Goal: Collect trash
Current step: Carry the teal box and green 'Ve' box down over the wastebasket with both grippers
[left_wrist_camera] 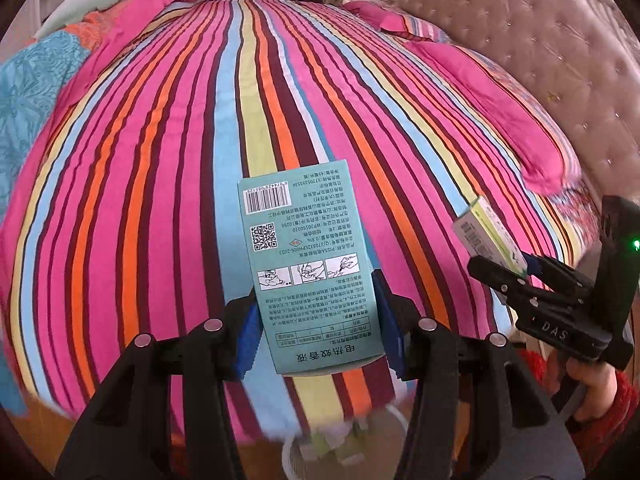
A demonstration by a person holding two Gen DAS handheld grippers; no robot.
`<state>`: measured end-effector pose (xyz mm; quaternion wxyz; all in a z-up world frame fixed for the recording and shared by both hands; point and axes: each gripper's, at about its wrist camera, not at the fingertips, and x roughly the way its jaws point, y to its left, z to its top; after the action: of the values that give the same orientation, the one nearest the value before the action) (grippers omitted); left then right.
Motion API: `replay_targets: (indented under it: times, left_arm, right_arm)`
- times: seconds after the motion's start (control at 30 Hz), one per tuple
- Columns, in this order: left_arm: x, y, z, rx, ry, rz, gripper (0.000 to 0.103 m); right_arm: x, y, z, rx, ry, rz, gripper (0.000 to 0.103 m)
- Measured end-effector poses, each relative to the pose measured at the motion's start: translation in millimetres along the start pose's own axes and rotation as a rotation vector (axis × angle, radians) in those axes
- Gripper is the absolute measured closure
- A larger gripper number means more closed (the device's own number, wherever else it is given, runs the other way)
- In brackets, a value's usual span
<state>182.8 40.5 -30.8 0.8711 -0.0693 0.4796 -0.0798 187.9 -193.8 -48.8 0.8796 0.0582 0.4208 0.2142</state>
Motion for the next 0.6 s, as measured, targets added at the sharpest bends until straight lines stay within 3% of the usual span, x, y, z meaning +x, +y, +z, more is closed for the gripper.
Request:
replay_targets:
  times: [0.33,0.6]
  left_arm:
    - [-32.0,-3.0,-105.0,0.002,0.044,0.005,0.053]
    - [-37.4,-15.6,-160.3,0.055,0.093,-0.009,0.053]
  right_arm:
    - [-35.8,21.0,-61.7,0.008,0.027,0.03,0.044]
    - [-43.1,27.4,-106.6,0.042,0.1,0.034,0.044]
